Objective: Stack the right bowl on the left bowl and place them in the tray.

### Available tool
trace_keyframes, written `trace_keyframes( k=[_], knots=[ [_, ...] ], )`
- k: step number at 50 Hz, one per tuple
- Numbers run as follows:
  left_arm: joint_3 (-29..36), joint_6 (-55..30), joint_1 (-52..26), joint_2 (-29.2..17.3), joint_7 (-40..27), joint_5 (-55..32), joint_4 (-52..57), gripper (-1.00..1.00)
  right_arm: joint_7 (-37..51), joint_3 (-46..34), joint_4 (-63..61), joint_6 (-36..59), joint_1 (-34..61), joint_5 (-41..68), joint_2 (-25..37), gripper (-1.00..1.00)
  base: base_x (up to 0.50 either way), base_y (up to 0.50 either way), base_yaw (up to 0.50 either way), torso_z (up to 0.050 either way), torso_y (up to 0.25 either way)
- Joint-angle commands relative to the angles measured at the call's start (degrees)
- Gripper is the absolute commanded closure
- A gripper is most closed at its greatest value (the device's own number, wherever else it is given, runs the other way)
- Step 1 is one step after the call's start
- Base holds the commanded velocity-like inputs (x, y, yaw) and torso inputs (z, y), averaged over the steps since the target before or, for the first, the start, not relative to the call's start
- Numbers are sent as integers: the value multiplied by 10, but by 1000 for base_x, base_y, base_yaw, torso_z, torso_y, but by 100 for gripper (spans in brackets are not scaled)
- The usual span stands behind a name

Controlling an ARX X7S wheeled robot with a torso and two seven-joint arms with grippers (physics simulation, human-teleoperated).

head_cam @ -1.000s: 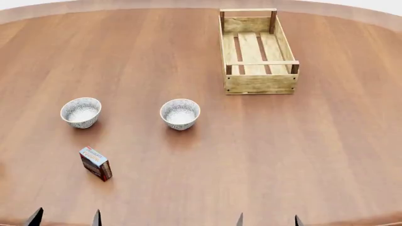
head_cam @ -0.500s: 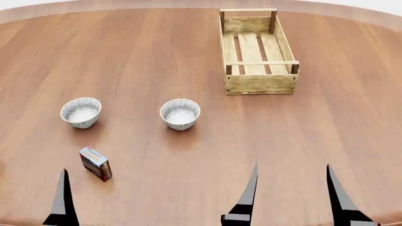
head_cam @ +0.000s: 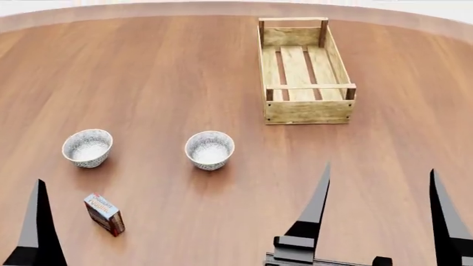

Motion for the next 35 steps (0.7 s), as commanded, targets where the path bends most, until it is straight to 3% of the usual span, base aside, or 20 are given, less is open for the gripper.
trace_keyframes(
  k=[1,35],
  knots=[
    [3,-8,1,-7,-7,-8,19,-100,10,3,-16,11,1,1,6,-100,500,0,0,0,0],
    [13,7,5,-22,-21,-17,17,-100,25,-1,-16,16,2,19,20,-100,500,0,0,0,0]
  ],
)
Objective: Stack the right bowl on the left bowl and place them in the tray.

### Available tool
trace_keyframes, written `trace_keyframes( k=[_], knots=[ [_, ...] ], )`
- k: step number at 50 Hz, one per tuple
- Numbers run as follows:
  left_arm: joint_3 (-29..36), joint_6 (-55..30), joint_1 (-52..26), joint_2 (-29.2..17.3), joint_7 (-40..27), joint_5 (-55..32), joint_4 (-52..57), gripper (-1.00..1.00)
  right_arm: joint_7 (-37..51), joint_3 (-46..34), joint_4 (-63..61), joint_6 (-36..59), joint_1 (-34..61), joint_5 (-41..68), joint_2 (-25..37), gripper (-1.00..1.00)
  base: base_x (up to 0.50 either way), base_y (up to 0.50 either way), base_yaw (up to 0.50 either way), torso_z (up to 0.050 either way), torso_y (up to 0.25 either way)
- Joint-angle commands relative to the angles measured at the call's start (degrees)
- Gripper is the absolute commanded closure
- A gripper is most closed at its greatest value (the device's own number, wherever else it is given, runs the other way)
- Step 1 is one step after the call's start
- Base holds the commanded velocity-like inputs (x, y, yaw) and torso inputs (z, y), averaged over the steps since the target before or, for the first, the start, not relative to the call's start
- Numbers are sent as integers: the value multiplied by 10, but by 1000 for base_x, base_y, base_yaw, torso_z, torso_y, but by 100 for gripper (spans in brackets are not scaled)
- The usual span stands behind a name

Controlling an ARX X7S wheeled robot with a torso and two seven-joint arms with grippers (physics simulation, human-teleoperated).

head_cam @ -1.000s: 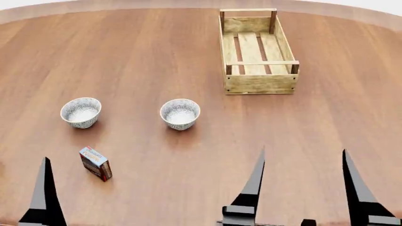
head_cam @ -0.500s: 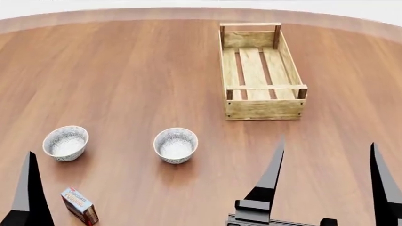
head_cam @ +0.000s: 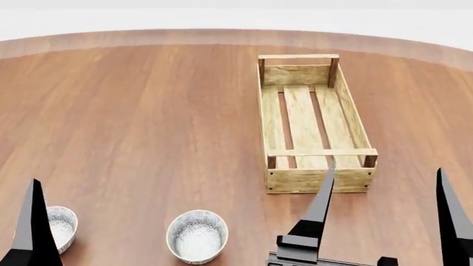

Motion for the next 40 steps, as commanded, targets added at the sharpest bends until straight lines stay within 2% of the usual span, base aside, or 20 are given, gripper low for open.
trace_keyframes(
  k=[1,29,40],
  knots=[
    [6,5,2,-6,-4,-1,1,-100,7,4,2,-3,-2,9,5,-100,500,0,0,0,0],
    [15,4,0,-17,-16,-9,7,-100,26,0,-6,9,2,23,18,-100,500,0,0,0,1],
    [18,14,2,-21,-19,-10,0,-100,52,-6,-1,28,4,-2,24,-100,69,0,0,0,1]
  ],
)
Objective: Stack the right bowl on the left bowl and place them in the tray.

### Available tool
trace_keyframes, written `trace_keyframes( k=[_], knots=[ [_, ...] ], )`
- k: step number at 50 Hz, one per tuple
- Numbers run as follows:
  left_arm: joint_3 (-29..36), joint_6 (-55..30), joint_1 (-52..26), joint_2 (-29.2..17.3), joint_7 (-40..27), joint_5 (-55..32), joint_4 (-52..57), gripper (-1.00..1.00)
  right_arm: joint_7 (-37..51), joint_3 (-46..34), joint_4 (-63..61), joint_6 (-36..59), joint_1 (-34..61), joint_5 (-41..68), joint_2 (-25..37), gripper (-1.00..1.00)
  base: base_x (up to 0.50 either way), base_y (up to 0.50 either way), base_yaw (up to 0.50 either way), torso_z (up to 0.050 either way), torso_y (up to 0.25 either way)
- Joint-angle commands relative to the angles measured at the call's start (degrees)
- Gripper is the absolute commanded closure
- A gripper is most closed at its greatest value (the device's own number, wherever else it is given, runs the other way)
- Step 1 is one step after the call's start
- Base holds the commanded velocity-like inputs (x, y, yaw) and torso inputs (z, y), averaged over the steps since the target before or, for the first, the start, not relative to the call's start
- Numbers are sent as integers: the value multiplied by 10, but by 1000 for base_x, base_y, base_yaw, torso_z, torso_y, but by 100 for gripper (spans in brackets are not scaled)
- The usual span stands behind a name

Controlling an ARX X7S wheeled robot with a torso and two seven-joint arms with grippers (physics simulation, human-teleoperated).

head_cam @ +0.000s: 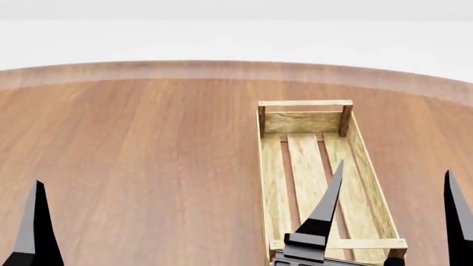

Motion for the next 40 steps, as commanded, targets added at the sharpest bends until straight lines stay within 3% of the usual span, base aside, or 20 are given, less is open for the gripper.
trace_keyframes(
  k=[1,18,40],
  knots=[
    [4,5,1,-4,-4,-2,-2,-100,30,-10,3,11,-1,-32,7,-100,0,0,0,0,0],
    [10,-4,-3,-16,-20,-9,7,-100,35,5,0,-34,-18,-10,13,-100,0,0,24,0,0],
    [16,4,-3,-27,-31,-15,4,-100,39,-12,3,-37,-19,-13,27,-100,0,0,500,0,0]
  ],
)
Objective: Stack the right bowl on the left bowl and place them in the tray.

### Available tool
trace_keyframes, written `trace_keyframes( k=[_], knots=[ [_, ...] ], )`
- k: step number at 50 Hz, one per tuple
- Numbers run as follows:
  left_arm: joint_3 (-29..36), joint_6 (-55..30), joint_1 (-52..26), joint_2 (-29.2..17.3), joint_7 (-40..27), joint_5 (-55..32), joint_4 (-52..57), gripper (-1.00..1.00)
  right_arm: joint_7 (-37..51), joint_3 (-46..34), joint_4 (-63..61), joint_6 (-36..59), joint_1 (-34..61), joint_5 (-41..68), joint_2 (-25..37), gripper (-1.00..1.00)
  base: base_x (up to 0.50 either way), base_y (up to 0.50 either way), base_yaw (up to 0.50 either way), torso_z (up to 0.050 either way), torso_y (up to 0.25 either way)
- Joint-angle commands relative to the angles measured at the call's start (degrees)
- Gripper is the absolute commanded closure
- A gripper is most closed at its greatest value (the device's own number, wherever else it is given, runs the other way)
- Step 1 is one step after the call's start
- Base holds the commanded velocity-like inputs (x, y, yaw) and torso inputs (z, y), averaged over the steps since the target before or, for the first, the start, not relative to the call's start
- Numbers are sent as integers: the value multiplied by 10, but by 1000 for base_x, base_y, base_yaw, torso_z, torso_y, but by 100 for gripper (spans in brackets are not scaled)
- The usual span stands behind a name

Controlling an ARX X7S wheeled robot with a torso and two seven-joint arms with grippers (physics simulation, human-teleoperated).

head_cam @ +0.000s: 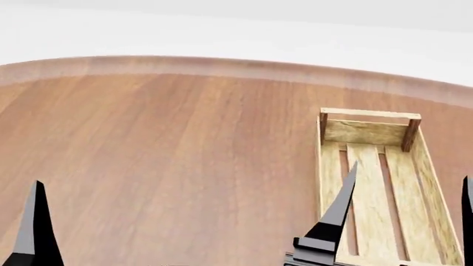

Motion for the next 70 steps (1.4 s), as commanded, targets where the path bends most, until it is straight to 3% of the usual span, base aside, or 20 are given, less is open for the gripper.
trace_keyframes(
  k=[1,13,28,42,50,54,58,63,70],
  knots=[
    [4,3,0,-5,-6,-2,-1,-100,4,-5,0,-2,-1,0,6,-100,0,0,500,0,0],
    [7,6,-1,-12,-13,-5,-3,-100,8,-6,1,1,1,5,8,-100,0,0,479,0,0],
    [13,5,-3,-19,-23,-12,0,-100,-12,19,9,-37,-8,80,0,-100,15,-71,0,0,0],
    [13,22,1,-28,-23,-26,-1,-100,-3,-2,4,-15,0,58,17,-100,68,-314,0,0,0],
    [16,61,19,-31,-19,-20,-23,-100,0,-7,-1,-4,3,58,21,-100,0,0,0,45,0],
    [12,24,3,-37,-27,-38,1,-100,0,-7,1,-8,3,61,22,-100,0,0,0,48,0],
    [16,61,19,-36,-21,-28,-22,-100,2,-8,1,-7,3,60,24,-100,0,0,0,48,0],
    [15,37,8,-40,-29,-39,-7,-100,4,-7,0,-7,4,62,25,-100,0,0,0,48,0],
    [13,68,20,-40,-26,-37,-22,-100,4,-7,-2,-12,3,68,27,-100,0,0,0,48,0]
  ],
)
